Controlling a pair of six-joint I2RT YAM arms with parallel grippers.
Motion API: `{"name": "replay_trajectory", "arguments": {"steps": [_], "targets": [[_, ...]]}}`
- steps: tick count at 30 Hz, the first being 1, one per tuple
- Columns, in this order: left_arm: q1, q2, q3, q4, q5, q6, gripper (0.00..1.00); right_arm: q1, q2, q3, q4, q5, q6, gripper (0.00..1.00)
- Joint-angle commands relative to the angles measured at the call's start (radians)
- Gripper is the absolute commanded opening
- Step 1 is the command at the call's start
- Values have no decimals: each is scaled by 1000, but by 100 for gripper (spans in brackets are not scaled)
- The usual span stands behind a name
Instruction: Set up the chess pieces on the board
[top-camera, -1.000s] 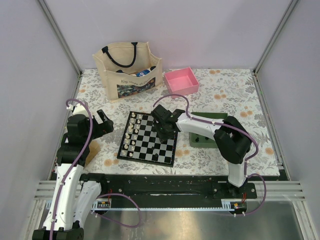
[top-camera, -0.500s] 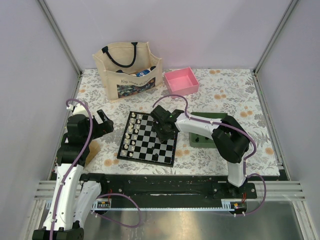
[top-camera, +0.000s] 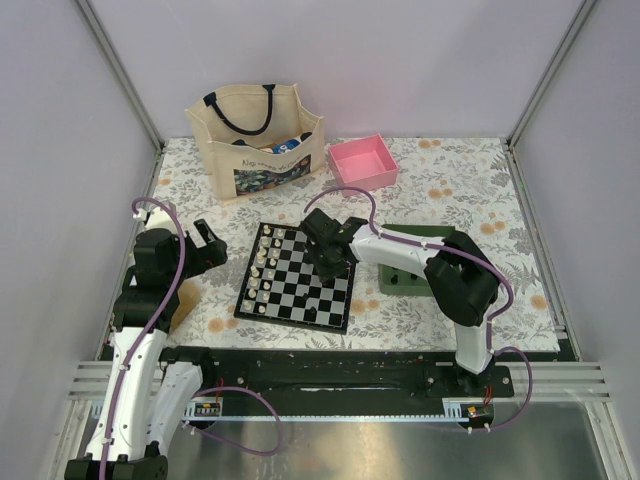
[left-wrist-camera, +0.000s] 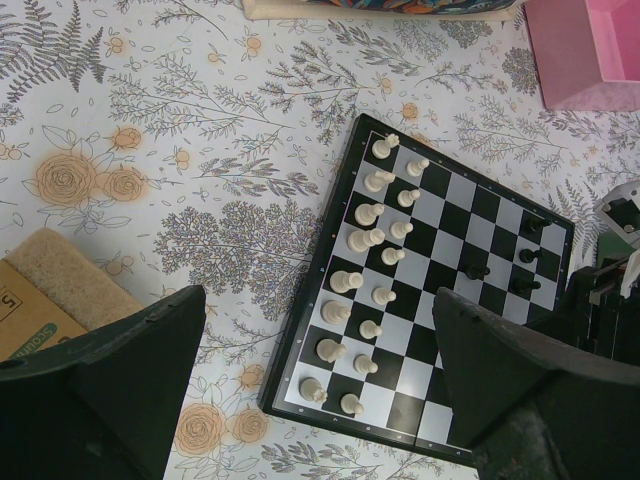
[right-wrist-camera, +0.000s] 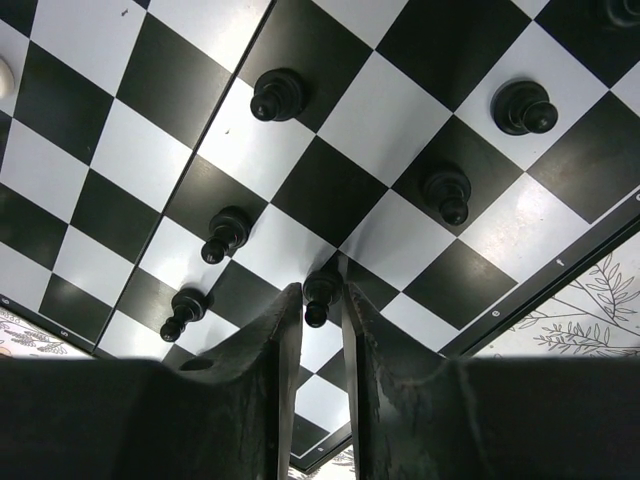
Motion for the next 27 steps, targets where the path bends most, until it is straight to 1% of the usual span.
{"name": "replay_trajectory", "arguments": {"steps": [1,9,21,27], "targets": [[6,-4,0,41,17,-3,99,7,-5,36,-6,30,-9,29],[6,-2,-1,39,18,-5,99,5,-17,25,-1,64,-6,19],[6,-5,-3,39,17,-5,99,-61,-19,18,26,67,-6,19],[6,-4,-1,39,17,-5,99,-70,-11,18,35,55,-4,20]]}}
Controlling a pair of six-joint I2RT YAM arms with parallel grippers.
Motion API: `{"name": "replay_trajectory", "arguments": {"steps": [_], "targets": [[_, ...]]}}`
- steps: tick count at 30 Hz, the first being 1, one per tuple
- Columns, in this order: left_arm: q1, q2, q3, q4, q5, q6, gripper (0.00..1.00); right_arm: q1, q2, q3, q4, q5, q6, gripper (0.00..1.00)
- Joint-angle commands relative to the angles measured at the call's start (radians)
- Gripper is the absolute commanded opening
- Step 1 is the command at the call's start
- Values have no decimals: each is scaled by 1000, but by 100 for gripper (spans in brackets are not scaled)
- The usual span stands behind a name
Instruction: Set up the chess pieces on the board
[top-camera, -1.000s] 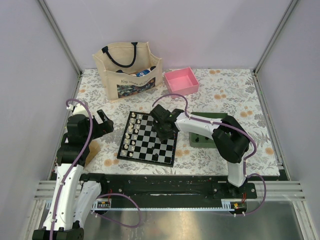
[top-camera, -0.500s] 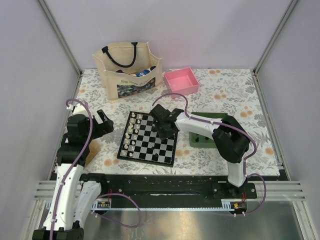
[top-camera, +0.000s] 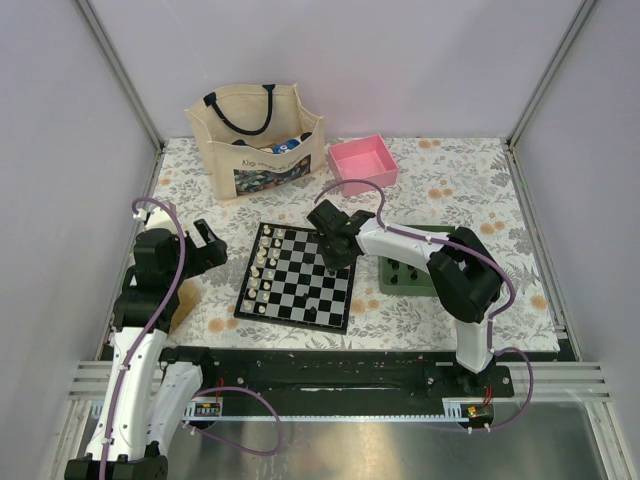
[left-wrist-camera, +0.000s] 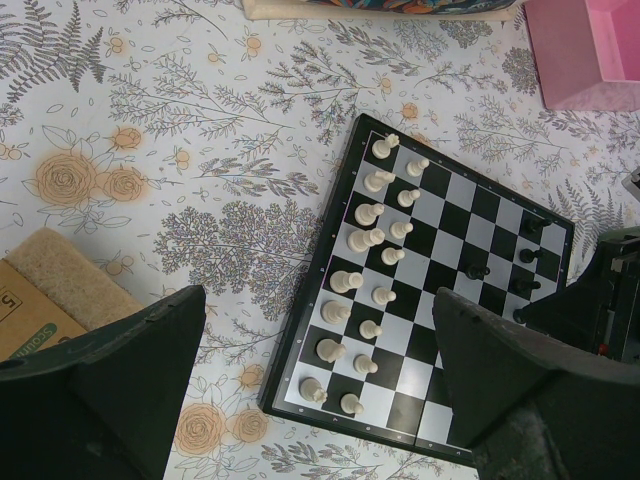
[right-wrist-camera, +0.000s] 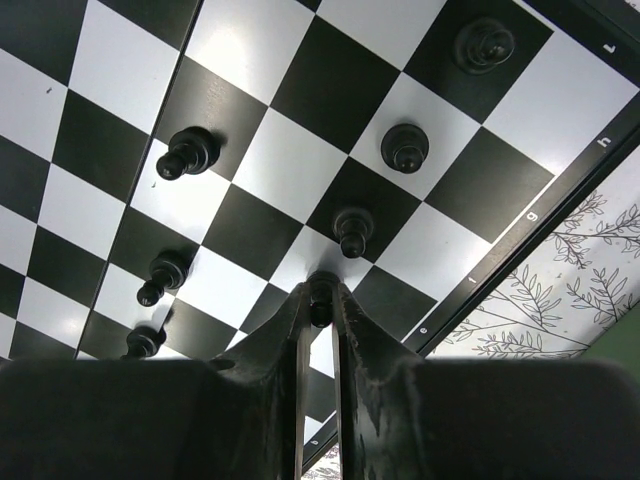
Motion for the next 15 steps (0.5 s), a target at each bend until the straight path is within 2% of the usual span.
{"name": "replay_trajectory", "arguments": {"steps": [1,8,15], "targets": [[6,-4,-1,39,17,-5,99,-6,-10,14,28,19,-3,20],[6,-4,0,39,18,-5,99,-4,1,19,36,0,-1,23],[4,-7,0,39,17,-5,99,-4,-28,5,33,-4,-4,33]]}}
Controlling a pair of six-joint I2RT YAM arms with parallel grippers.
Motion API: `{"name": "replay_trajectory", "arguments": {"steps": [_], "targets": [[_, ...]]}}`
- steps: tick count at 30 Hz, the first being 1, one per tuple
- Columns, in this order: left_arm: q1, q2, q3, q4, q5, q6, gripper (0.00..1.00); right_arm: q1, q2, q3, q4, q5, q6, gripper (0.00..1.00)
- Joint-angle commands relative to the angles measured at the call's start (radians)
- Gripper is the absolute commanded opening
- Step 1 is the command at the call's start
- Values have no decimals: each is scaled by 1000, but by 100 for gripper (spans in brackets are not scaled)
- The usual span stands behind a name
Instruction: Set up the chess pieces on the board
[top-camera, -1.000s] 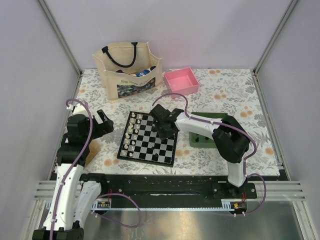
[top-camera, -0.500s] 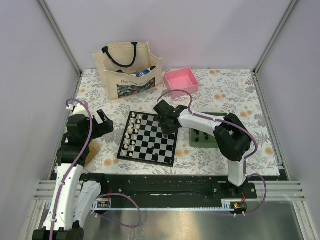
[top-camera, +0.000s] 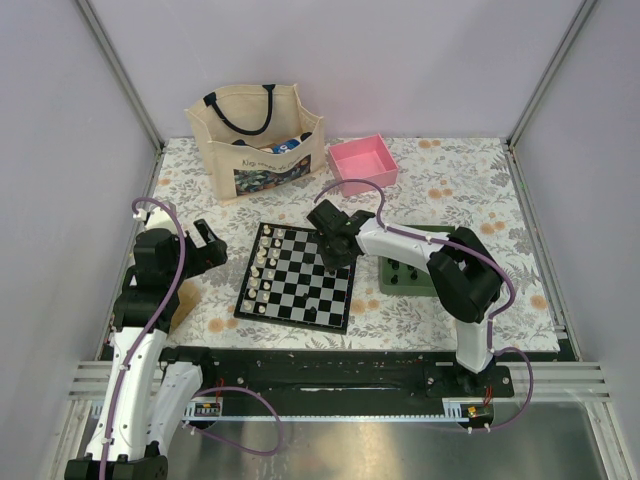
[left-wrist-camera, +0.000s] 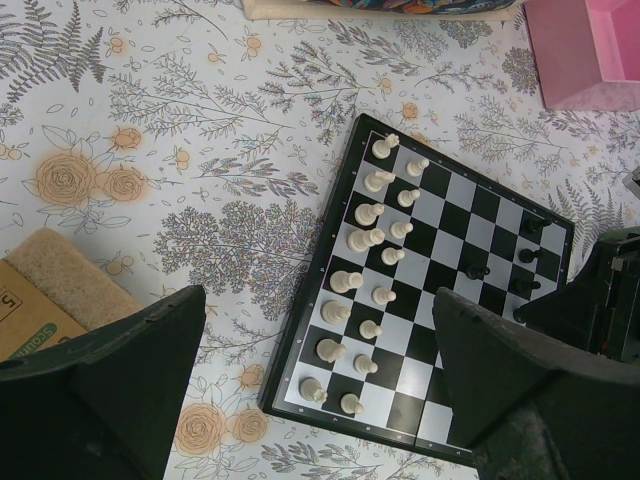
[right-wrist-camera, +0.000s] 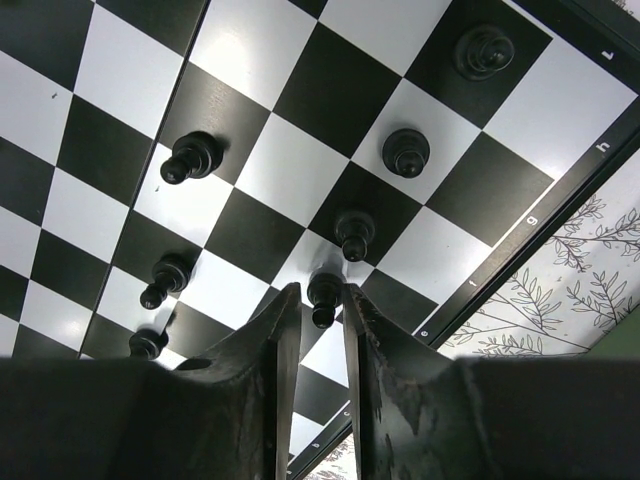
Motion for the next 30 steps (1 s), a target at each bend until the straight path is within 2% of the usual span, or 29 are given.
{"name": "replay_trajectory", "arguments": {"steps": [1,8,15,30], "targets": [[6,-5,-1,39,17,-5,99,-3,-37,2,25,-11,-6,35],[6,-8,-1,39,20,-6,99,2,-111,8,16,-74,9,52],[7,-11,-1,42,26,-6,99,52,-115,63,12,-74,14,54],[10,-17,-5,41,21,-6,99,55,151,349,-102,12,-26,53]]}}
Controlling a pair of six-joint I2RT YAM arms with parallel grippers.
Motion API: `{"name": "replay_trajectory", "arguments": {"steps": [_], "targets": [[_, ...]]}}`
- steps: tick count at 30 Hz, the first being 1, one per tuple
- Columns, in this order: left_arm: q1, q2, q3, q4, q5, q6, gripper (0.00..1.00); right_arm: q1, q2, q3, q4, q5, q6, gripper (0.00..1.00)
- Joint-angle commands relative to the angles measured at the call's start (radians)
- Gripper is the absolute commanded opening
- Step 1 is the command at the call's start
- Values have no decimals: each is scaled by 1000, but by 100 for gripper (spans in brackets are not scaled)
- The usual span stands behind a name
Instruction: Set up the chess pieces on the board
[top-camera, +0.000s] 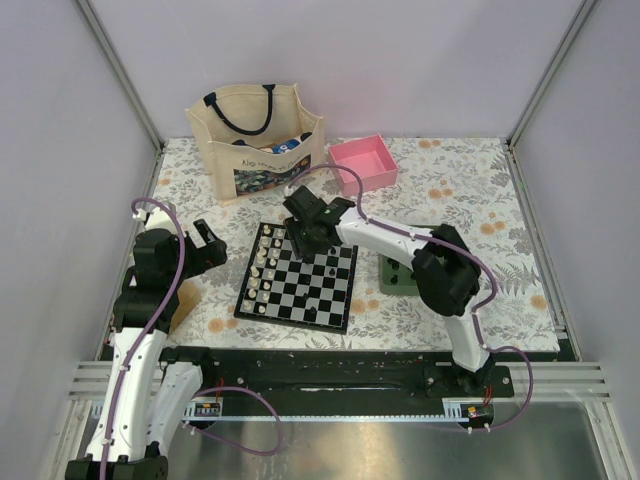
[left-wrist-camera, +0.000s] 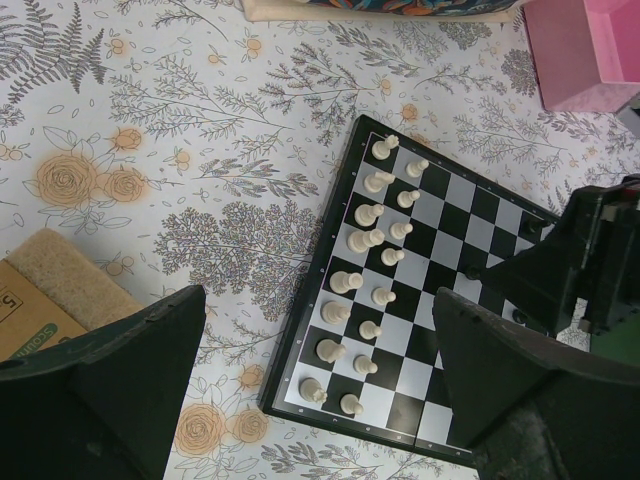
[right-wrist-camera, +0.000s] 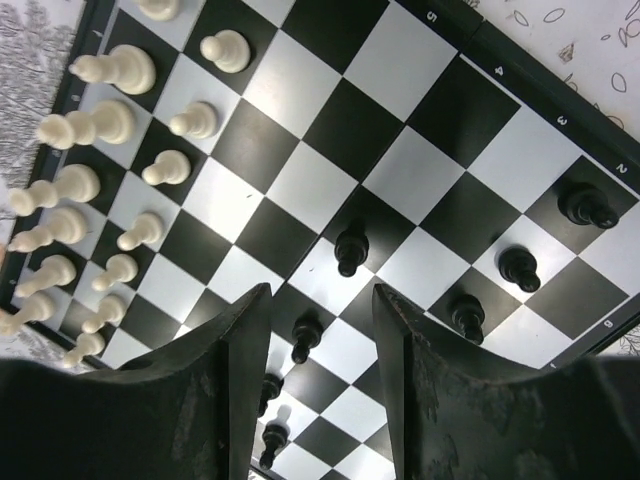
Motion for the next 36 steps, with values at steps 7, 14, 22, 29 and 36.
{"name": "replay_trajectory", "arguments": {"steps": [7,14,22,29,36], "targets": [[10,-13,-3,43,23,-6,99,2,89,97,-64,50,-41,49],[10,-13,-3,43,25,-6,99,-3,126,146,-78,53,-43,40],[12,-13,-3,45,25,-6,99,-9,149,164,-104,48,-41,37],[10,-13,-3,43,25,-6,99,-14,149,160,-106,48,-43,32],[12,-11,-6,42,25,-6,99,-17,140,152,-107,45,-46,19]]}}
